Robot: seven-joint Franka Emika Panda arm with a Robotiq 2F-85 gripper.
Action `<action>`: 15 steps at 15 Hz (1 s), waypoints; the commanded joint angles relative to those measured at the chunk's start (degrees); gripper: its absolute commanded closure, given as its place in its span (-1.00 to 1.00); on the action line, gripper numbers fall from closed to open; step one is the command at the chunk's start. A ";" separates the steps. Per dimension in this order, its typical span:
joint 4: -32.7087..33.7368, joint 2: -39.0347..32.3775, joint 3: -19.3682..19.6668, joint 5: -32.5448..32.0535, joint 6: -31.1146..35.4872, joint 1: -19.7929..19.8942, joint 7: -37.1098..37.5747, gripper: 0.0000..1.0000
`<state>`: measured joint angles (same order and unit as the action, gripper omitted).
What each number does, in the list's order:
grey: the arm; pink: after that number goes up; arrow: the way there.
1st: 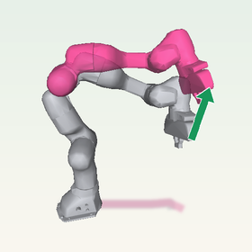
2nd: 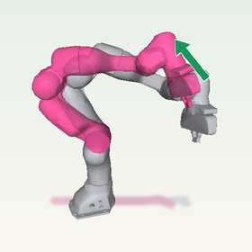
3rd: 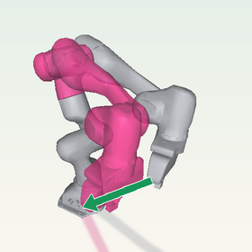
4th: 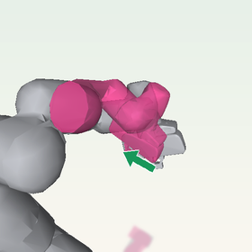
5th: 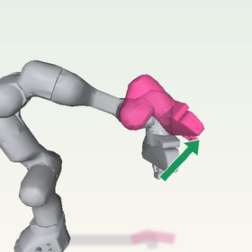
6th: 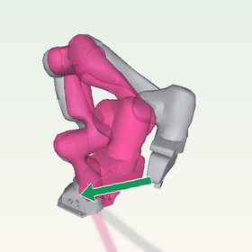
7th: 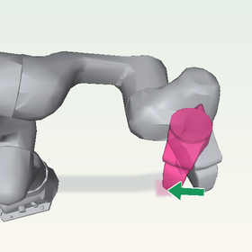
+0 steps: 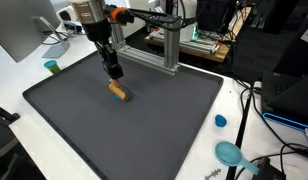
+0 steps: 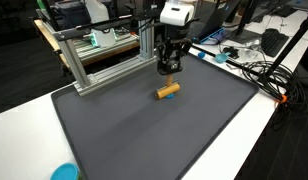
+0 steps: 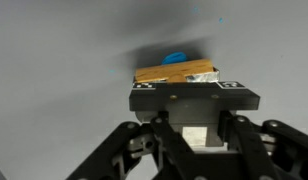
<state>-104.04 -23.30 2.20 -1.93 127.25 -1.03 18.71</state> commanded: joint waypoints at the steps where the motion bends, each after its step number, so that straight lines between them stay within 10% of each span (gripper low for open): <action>1: 1.14 -1.95 0.93 -2.40 -2.59 -2.05 1.40 0.57; 15: 4.65 -5.56 -0.31 2.59 -9.66 0.76 -5.76 0.57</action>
<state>-99.85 -25.67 2.41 -1.41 122.40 -1.21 15.55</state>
